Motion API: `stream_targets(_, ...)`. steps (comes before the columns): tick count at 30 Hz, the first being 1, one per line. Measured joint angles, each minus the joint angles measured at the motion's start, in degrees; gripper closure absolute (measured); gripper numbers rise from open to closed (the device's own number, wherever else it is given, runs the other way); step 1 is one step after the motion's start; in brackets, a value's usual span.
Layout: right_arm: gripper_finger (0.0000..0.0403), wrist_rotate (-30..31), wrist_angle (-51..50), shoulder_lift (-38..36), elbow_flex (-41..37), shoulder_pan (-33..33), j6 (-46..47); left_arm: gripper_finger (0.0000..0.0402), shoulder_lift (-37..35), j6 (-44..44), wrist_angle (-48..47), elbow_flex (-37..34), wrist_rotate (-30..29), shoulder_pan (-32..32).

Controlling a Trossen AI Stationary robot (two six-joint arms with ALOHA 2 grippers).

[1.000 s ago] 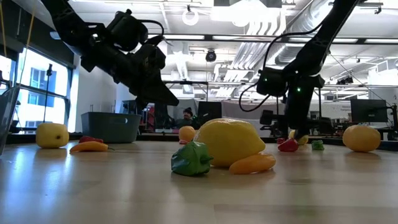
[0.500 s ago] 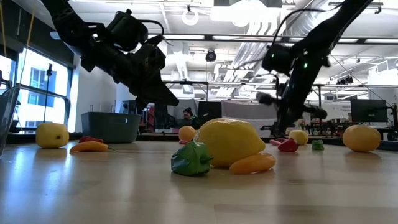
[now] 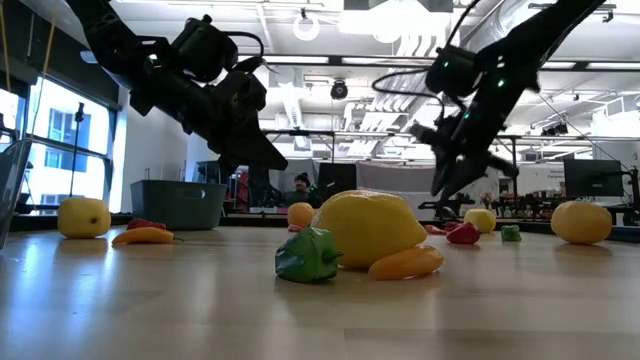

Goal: Sort produce into baskets
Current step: Put the dark orange chili pepper into the white bin

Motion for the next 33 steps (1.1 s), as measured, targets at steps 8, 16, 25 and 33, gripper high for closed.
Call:
stream_targets(8,0.0236,12.0,5.2,11.7,0.0,-0.3,-1.8,0.0401,0.0,-0.5,0.0,0.0,0.0,0.0)
stream_targets(16,0.026,15.5,11.1,19.3,0.2,-0.2,-0.5,0.0401,0.0,-1.8,-0.5,0.0,0.0,0.0)
stream_targets(25,0.0382,12.3,12.9,18.9,0.2,-0.4,-0.8,0.0401,0.0,-2.0,-0.9,0.0,-0.1,0.0)
stream_targets(33,0.0395,0.9,6.2,8.3,0.0,0.5,-3.9,0.0401,0.0,-2.0,-0.9,0.0,-0.1,0.0)
